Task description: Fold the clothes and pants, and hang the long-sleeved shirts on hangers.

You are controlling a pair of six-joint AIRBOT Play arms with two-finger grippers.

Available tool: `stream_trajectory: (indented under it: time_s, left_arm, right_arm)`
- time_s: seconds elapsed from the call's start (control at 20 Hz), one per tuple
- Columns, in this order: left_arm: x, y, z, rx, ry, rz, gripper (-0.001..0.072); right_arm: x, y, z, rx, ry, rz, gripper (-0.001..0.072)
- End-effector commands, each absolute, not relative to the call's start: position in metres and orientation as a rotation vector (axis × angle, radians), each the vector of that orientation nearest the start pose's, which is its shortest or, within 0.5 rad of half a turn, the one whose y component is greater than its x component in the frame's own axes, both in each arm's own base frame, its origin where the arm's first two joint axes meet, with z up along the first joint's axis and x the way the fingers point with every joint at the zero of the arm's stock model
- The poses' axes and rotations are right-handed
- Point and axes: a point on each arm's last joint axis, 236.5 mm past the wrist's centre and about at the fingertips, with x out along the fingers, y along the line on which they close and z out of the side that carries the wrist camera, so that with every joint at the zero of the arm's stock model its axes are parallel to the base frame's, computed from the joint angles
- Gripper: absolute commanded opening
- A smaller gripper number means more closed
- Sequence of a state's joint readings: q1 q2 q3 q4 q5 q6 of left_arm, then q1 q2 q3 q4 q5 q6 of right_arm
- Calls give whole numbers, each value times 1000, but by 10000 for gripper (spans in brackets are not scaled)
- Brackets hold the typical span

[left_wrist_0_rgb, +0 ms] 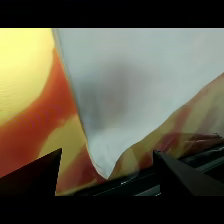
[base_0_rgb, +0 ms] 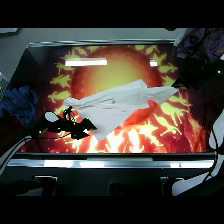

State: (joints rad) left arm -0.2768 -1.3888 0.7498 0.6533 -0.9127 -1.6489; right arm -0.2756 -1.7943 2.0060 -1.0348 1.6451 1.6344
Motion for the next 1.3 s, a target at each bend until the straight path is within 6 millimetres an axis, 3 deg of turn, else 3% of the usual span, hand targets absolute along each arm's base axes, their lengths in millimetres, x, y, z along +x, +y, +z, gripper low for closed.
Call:
stream_trajectory:
  time_s: [0.0, 0.2, 0.25, 0.3, 0.35, 0.4, 0.5, 0.6, 0.7, 0.75, 0.85, 0.95, 1.05, 1.15, 1.25]
  left_arm:
    - [269, -253, -95, -854, 1631, -296, 649]
    - [257, -270, -102, -862, 1679, -306, 644]
    - [255, -272, -104, -864, 1688, -306, 580]
    - [255, -272, -107, -863, 1692, -302, 493]
    - [256, -271, -108, -853, 1686, -311, 334]
    - [259, -268, -108, -837, 1671, -331, 13]
    - [275, -264, -100, -846, 1626, -343, 13]
    - [310, -259, -75, -863, 1530, -374, 12]
    - [360, -242, -23, -807, 1373, -428, 11]
    - [389, -227, 15, -745, 1268, -454, 11]
    - [434, -191, 106, -604, 1049, -479, 11]
    - [457, -149, 212, -487, 819, -467, 11]
    - [453, -113, 320, -415, 582, -448, 12]
    - [421, -87, 409, -353, 384, -427, 12]
    - [377, -70, 466, -308, 235, -390, 12]
  right_arm:
    - [479, -11, 80, 583, 1338, 195, 26]
    - [478, -12, 80, 581, 1340, 192, 26]
    - [477, -12, 80, 580, 1343, 193, 26]
    - [477, -11, 80, 580, 1346, 195, 26]
    - [476, -11, 81, 580, 1347, 196, 26]
    - [475, -10, 82, 581, 1349, 200, 26]
    - [470, -7, 85, 567, 1359, 210, 25]
    - [470, 2, 93, 530, 1341, 238, 25]
    - [479, 6, 114, 488, 1247, 245, 24]
    - [486, 1, 130, 470, 1171, 220, 24]
    - [500, -13, 179, 425, 973, 157, 24]
    - [499, -37, 238, 364, 772, 50, 24]
    - [476, -66, 301, 295, 596, -89, 24]
    - [431, -81, 361, 220, 457, -178, 24]
    - [375, -78, 412, 180, 348, -210, 24]
